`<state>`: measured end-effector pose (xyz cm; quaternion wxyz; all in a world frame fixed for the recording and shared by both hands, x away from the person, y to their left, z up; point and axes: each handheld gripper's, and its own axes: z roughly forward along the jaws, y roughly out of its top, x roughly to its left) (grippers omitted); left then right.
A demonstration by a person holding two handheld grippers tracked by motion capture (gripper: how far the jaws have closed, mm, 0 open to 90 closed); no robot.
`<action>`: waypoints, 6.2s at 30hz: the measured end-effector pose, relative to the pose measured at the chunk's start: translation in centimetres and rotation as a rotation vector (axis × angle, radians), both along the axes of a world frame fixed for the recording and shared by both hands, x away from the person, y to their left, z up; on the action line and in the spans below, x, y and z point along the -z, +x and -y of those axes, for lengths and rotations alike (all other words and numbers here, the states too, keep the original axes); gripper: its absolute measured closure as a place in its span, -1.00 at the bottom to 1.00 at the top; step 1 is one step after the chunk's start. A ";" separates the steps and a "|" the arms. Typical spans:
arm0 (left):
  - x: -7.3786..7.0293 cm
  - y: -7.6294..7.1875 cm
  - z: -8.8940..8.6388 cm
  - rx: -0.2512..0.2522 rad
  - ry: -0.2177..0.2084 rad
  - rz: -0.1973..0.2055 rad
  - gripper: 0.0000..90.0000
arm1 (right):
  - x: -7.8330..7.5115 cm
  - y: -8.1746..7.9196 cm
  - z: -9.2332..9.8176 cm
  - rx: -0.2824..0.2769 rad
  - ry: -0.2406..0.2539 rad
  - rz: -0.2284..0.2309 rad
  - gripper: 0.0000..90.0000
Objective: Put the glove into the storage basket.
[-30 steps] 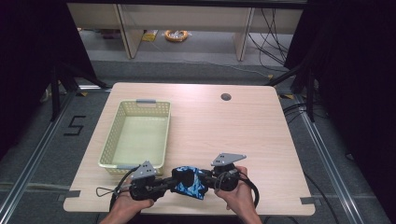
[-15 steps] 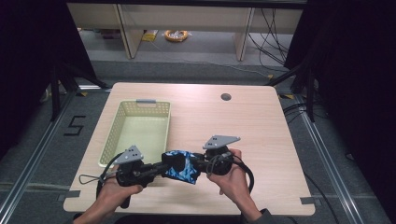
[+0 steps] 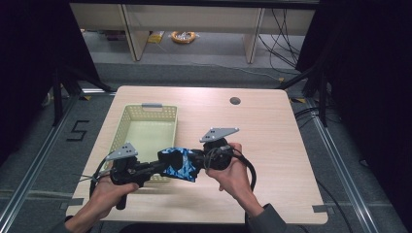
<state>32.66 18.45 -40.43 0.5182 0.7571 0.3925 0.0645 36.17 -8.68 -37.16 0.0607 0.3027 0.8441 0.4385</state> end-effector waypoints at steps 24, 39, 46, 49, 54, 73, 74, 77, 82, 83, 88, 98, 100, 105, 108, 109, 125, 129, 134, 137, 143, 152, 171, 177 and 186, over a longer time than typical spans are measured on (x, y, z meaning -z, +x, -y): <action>-0.1 2.9 -6.0 -0.113 0.013 -0.055 0.80 | -0.6 5.4 -7.0 -0.044 -0.061 -0.028 0.78; 2.0 4.1 -9.0 -0.182 0.031 -0.101 0.80 | 2.1 7.5 -11.2 -0.052 -0.079 -0.078 0.78; 3.0 4.5 -9.9 -0.192 0.033 -0.131 0.79 | 3.3 8.2 -12.4 -0.052 -0.106 -0.094 0.77; 3.5 4.5 -10.1 -0.196 0.031 -0.140 0.79 | 3.9 8.4 -12.8 -0.063 -0.124 -0.095 0.77; 4.3 4.8 -10.3 -0.201 0.044 -0.157 0.79 | 5.1 8.8 -13.4 -0.054 -0.139 -0.115 0.77; 5.7 5.7 -11.0 -0.200 0.071 -0.217 0.76 | 7.5 9.5 -15.4 -0.033 -0.239 -0.162 0.74; 5.8 5.8 -11.0 -0.201 0.070 -0.219 0.75 | 7.5 9.4 -15.5 -0.034 -0.245 -0.163 0.74; 5.8 5.8 -11.0 -0.198 0.074 -0.226 0.73 | 7.8 9.4 -15.7 -0.042 -0.269 -0.148 0.74; 5.6 6.0 -10.7 -0.195 0.085 -0.224 0.69 | 8.1 9.5 -16.1 -0.051 -0.285 -0.156 0.74; 5.5 6.0 -10.7 -0.192 0.092 -0.225 0.66 | 8.2 9.5 -16.2 -0.051 -0.294 -0.158 0.74; 5.3 6.2 -10.3 -0.189 0.094 -0.220 0.40 | 8.4 9.5 -16.5 -0.050 -0.328 -0.150 0.74; 4.3 6.2 -11.0 -0.234 0.127 -0.183 0.02 | 8.8 9.2 -17.0 -0.048 -0.356 -0.139 0.74; 3.9 6.1 -10.8 -0.253 0.097 -0.169 0.01 | 8.8 9.1 -17.0 -0.049 -0.364 -0.136 0.73; 3.2 5.5 -10.5 -0.250 0.089 -0.154 -0.07 | 9.0 9.3 -17.1 -0.051 -0.360 -0.133 0.67; 3.1 5.3 -10.3 -0.235 0.079 -0.151 -0.09 | 8.8 9.1 -17.1 -0.027 -0.358 -0.142 0.57; 3.1 5.3 -10.2 -0.235 0.082 -0.150 -0.10 | 8.8 9.1 -17.1 -0.024 -0.360 -0.133 0.52; 2.3 4.1 -8.8 -0.197 0.036 -0.157 -0.26 | 5.9 8.7 -15.3 0.010 -0.304 -0.038 0.12; 2.1 3.5 -8.0 -0.165 0.028 -0.152 -0.31 | 5.0 8.1 -14.2 0.009 -0.262 -0.038 0.04; 1.8 3.1 -7.0 -0.149 0.011 -0.139 -0.34 | 4.1 7.2 -12.7 0.003 -0.224 -0.029 -0.03; 1.6 2.8 -6.6 -0.137 -0.006 -0.136 -0.36 | 3.7 6.7 -11.5 0.003 -0.207 -0.026 -0.06; 1.3 1.9 -5.2 -0.105 -0.008 -0.120 -0.36 | 3.3 5.7 -9.4 0.009 -0.162 -0.023 -0.10; 1.3 1.4 -3.6 -0.061 -0.006 -0.103 -0.42 | 3.0 4.8 -5.7 0.055 -0.096 -0.013 -0.13; 2.0 0.2 -0.8 -0.016 0.015 -0.053 -0.40 | 3.3 2.5 1.1 0.099 0.048 -0.004 -0.15; 2.4 0.1 -0.1 0.004 0.029 -0.056 -0.40 | 3.3 2.0 2.6 0.110 0.066 0.012 -0.16; 2.9 -1.1 0.5 0.016 0.029 -0.018 -0.42 | 3.5 0.8 4.1 0.114 0.058 0.024 -0.17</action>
